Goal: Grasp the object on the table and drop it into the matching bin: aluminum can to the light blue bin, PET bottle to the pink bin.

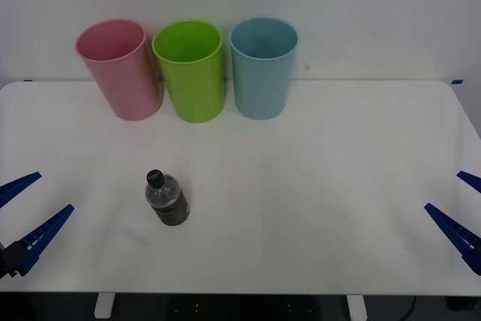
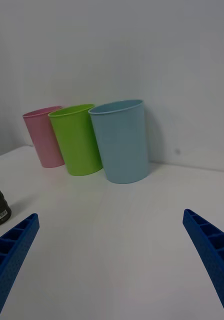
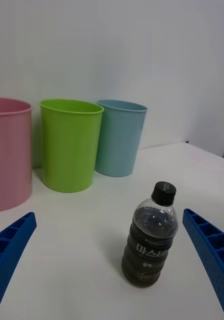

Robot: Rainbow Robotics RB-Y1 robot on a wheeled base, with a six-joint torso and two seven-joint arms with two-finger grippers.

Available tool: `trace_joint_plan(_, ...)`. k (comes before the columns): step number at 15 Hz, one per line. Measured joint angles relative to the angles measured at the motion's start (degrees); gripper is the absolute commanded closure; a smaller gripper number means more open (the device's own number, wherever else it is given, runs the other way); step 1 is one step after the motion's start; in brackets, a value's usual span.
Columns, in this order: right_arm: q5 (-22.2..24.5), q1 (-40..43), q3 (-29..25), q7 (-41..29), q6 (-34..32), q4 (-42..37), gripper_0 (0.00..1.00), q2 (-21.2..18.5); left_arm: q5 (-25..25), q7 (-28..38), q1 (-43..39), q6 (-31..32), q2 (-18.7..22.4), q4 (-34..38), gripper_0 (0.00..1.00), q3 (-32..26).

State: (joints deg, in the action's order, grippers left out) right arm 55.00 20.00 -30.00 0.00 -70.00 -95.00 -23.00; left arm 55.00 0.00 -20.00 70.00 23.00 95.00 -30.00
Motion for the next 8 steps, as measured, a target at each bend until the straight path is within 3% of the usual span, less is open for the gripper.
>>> trace_joint_plan(8,0.00,0.00,-0.01,0.00,0.00,0.00,0.00,0.00,-1.10,-0.29,0.59,-0.55,-0.93,-2.64,0.00,1.53)
